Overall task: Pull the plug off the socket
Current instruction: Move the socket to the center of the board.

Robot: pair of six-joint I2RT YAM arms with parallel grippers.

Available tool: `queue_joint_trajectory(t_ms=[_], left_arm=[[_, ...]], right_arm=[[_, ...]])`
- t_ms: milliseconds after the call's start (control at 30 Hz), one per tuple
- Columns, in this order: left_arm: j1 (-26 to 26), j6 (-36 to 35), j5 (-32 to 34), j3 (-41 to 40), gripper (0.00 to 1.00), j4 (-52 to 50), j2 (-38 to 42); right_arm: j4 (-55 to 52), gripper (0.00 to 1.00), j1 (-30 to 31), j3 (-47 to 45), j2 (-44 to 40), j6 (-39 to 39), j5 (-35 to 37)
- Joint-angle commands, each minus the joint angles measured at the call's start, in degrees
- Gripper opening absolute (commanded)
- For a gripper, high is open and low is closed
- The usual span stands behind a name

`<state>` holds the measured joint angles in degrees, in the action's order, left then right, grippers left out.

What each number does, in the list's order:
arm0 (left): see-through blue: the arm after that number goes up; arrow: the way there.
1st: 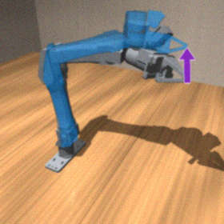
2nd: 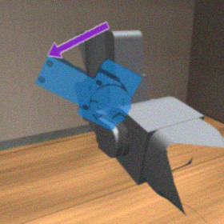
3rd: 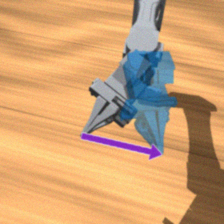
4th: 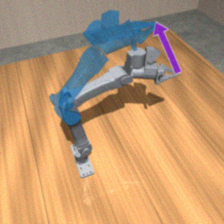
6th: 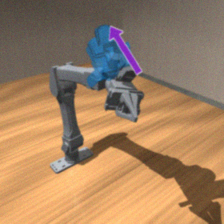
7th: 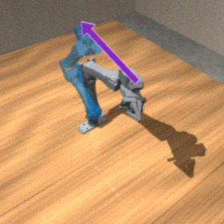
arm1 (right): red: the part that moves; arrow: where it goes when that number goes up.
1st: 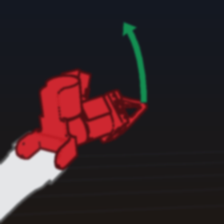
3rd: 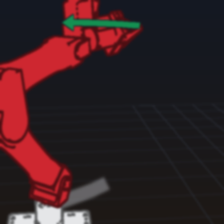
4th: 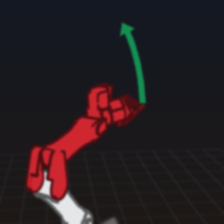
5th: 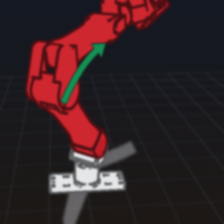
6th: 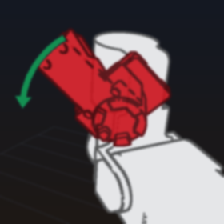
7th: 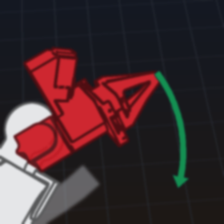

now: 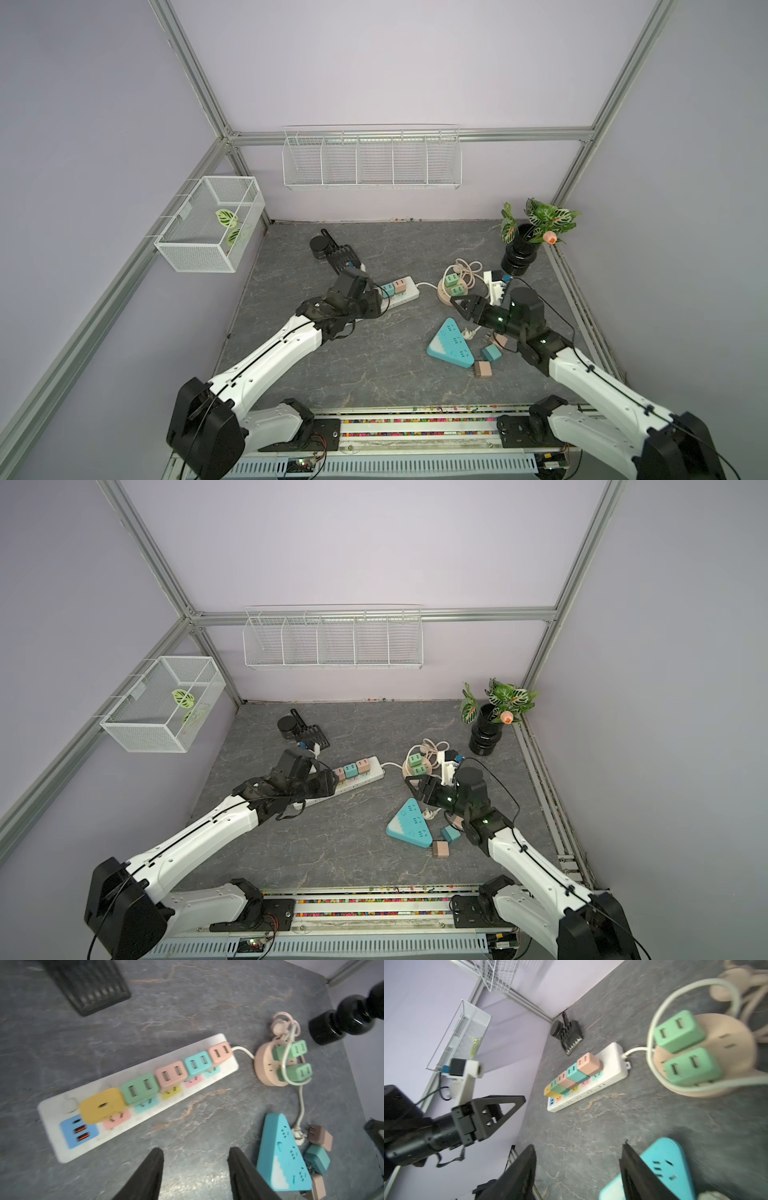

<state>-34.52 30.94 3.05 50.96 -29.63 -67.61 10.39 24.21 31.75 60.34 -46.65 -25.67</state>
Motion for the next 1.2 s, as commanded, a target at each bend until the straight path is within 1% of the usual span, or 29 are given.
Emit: queue_joint_trajectory(t_ms=[0,100,200,267,300,367,467,567,733,867,1000,1033,1133,1167], left_arm=[[3.71,-2.56,-1.09,-1.86,0.58,-1.00,3.75],[7.61,-7.66,-3.47,-0.42,0.58,-3.12,2.61],[8.53,-15.91,-5.53,4.24,0.58,-7.91,-3.16],[8.52,-25.83,-8.74,8.40,0.58,-11.59,-8.62],[8.43,-29.22,-9.07,10.56,0.58,-14.04,-11.24],[8.14,-36.24,-7.12,14.53,0.57,-17.58,-16.54],[7.98,-44.27,-3.07,17.91,0.58,-18.96,-21.98],[7.98,-49.66,-2.39,21.48,0.58,-19.77,-26.55],[7.85,-54.14,-2.99,25.45,0.57,-18.89,-32.24],[7.94,-55.37,-2.89,28.17,0.54,-19.56,-36.09],[7.78,-54.04,-4.96,28.46,0.47,-20.03,-37.18],[7.80,-53.46,-5.36,27.78,0.44,-19.53,-36.70],[7.79,-50.65,-7.21,25.39,0.37,-18.00,-34.78],[7.73,-49.04,-8.18,24.45,0.32,-17.13,-33.85]], right_arm=[[-4.55,0.66,3.46,7.38,6.69,6.70,-6.50],[-9.64,0.66,7.32,13.42,12.46,9.48,-6.27],[-9.72,0.66,9.22,16.03,15.77,9.42,-6.07],[-8.85,0.65,9.33,16.33,16.50,8.76,-5.82],[-8.65,0.66,9.28,16.33,16.40,8.77,-5.45],[-8.55,0.65,9.21,16.09,15.62,9.02,-4.66],[-8.00,0.65,8.63,14.84,13.96,8.79,-3.91],[-6.49,0.65,7.79,12.33,11.73,7.20,-3.27],[-5.60,0.65,6.32,8.03,7.18,5.01,-1.43],[-6.19,0.65,5.18,5.75,3.67,3.90,-0.07],[-7.70,0.65,4.13,4.94,1.39,3.62,0.96],[-8.14,0.65,3.91,4.92,1.04,3.71,0.97],[-8.98,0.65,3.42,4.65,0.32,3.85,0.97],[-9.07,0.65,3.24,4.51,0.18,3.77,0.97]])
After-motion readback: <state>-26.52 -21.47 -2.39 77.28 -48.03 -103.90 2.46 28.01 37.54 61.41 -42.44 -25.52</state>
